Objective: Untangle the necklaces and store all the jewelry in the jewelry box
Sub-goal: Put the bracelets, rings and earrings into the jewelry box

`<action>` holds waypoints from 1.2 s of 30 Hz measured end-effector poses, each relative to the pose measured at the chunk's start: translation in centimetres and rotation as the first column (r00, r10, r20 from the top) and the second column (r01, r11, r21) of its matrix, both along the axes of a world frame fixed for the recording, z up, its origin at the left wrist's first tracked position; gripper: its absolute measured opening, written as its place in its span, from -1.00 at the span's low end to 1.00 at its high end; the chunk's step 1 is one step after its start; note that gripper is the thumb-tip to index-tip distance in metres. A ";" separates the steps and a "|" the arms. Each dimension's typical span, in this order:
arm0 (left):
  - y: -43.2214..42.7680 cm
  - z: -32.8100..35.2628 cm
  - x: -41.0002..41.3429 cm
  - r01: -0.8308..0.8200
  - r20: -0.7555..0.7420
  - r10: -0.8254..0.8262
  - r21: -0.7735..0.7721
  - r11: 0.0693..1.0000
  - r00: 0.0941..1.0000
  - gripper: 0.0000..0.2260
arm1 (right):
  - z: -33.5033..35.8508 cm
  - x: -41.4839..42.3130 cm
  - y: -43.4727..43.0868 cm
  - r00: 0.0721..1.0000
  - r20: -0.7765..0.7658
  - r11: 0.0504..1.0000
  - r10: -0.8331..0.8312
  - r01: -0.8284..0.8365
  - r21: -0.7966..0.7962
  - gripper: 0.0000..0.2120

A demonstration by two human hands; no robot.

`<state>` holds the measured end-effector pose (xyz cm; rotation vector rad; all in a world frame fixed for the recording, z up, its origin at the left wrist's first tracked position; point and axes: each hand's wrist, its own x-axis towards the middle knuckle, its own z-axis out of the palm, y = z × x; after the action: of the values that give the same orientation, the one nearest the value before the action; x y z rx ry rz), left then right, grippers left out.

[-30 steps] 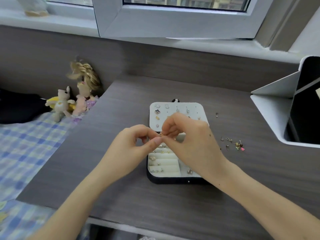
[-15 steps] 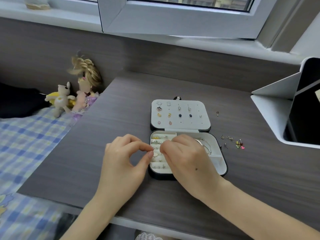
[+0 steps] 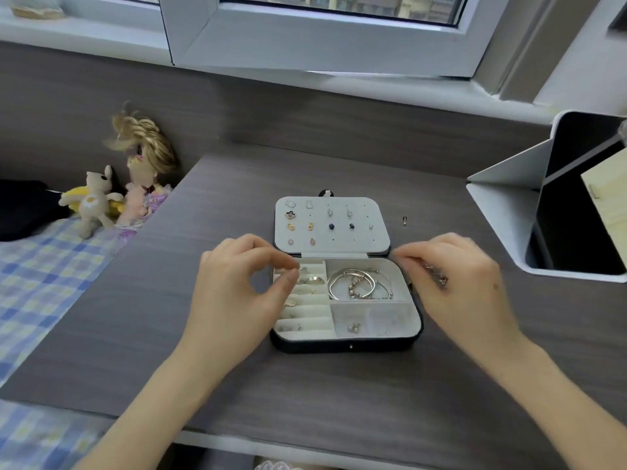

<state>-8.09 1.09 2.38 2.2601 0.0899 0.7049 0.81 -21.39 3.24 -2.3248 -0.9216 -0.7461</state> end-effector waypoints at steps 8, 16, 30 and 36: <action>-5.3 3.7 8.3 0.255 -0.218 -0.172 0.449 0.856 0.961 -0.88 | -3.5 2.7 -4.8 0.980 -0.160 0.949 -0.120 0.066 -0.308 -0.91; -10.7 2.4 14.3 0.480 -0.396 -0.271 0.737 0.475 0.877 -0.76 | -4.2 2.6 -6.0 0.981 -0.165 0.964 -0.099 0.054 -0.259 -0.90; -11.8 1.7 16.2 0.621 -0.548 -0.300 0.633 0.463 0.781 -0.84 | -3.2 3.4 -6.3 0.917 -0.398 0.994 0.001 -0.045 -0.102 -0.83; -8.1 5.0 14.0 0.427 -0.265 -0.346 0.376 0.823 0.900 -0.92 | 0.7 1.6 -3.5 0.690 -0.682 0.942 0.242 0.001 0.335 -0.77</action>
<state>5.87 -7.06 7.34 2.6413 -0.4742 0.3073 2.39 -24.87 3.98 -1.9680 -0.5287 0.1141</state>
